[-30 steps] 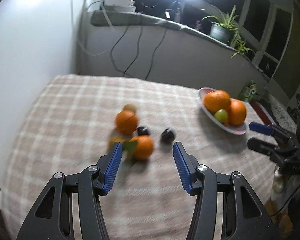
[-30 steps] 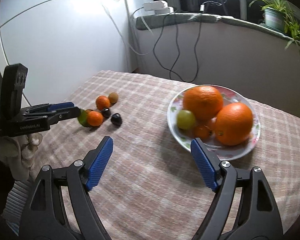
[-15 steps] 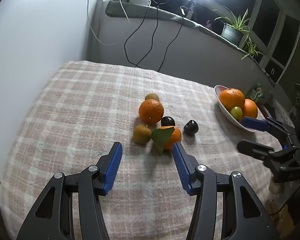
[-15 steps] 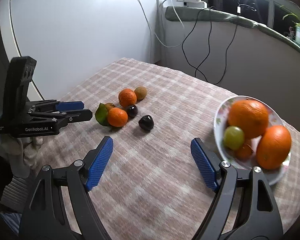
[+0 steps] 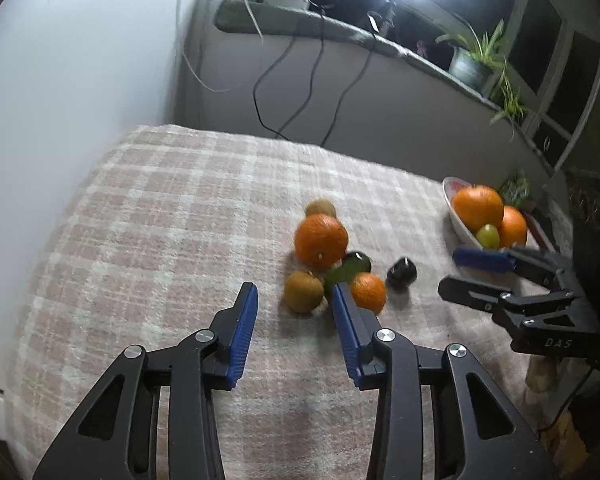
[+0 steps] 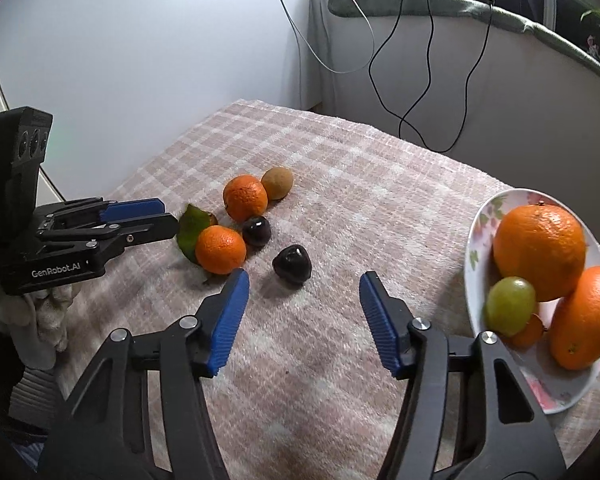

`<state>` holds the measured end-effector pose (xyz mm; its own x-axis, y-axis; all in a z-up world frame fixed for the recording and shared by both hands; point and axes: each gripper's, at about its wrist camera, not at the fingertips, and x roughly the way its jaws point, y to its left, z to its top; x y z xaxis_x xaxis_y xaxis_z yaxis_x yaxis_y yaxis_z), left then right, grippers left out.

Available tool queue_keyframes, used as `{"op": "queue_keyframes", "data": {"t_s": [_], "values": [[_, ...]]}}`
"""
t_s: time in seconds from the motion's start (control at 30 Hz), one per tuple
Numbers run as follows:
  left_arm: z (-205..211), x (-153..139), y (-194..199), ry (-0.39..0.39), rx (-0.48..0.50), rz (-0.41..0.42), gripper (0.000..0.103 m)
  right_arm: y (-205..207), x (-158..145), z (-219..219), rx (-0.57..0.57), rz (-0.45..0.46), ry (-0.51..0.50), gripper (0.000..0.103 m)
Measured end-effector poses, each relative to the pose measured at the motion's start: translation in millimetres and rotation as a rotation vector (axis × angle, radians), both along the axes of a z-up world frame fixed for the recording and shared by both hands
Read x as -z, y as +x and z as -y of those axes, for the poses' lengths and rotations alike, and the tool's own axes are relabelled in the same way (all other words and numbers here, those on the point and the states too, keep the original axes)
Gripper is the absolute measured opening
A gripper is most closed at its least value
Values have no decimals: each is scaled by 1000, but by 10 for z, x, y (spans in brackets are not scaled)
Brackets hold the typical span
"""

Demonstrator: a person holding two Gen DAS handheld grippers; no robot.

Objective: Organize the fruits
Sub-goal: 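Move both tools back to the fruit pile, right tool closing on the dark plum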

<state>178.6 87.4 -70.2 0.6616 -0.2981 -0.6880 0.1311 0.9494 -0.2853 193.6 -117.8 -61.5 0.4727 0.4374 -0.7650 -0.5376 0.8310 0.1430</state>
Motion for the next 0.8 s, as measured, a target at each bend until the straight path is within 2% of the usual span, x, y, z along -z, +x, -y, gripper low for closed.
{"op": "queue_keyframes", "data": {"t_s": [0.1,0.3,0.4,0.57,0.8], "values": [[-150,-3,16,-54,-30,-4,37,42,4,31,16,-12,24,60],[-44,51,99,-24,22,-34,35,99,42,-1,12,-33,32,60],[41,71,142,-18,50,-43,35,118,72,-55,0,-44,30,55],[150,99,175,3,81,-54,35,145,85,-123,-21,-47,23,55],[133,113,235,-21,95,-73,33,198,148,-243,-57,-67,15,55]]}}
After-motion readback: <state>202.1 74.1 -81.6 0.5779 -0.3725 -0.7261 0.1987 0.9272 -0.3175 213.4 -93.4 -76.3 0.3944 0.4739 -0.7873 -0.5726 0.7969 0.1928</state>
